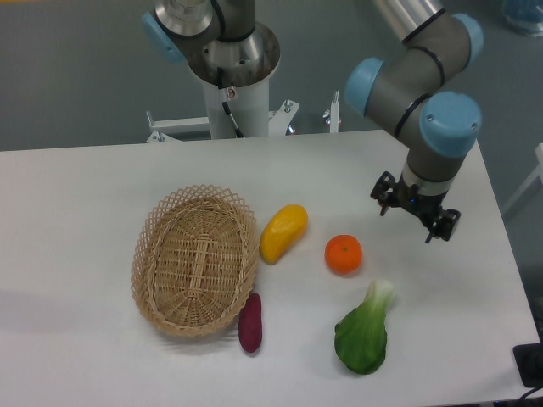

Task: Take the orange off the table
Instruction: 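Move the open gripper over the orange and lower it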

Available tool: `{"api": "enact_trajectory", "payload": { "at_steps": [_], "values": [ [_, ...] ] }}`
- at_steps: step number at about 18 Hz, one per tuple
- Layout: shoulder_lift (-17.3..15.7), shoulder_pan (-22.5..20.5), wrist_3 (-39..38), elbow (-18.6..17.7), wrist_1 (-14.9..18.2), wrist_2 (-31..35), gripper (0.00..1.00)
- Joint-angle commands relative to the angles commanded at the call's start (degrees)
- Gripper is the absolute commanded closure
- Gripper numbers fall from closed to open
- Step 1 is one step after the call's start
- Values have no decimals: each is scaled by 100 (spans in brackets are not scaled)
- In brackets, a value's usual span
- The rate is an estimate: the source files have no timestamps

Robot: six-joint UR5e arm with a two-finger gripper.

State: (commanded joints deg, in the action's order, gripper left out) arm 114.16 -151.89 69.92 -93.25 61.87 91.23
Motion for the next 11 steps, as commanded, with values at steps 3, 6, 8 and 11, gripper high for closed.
{"api": "enact_trajectory", "payload": {
  "at_steps": [3, 6, 8, 11],
  "values": [
    [167, 203, -609, 0, 0, 18, 0],
    [220, 327, -892, -35, 0, 18, 0],
    [185, 388, -901, -245, -9, 18, 0],
    [168, 397, -892, -448, -166, 18, 0]
  ]
}}
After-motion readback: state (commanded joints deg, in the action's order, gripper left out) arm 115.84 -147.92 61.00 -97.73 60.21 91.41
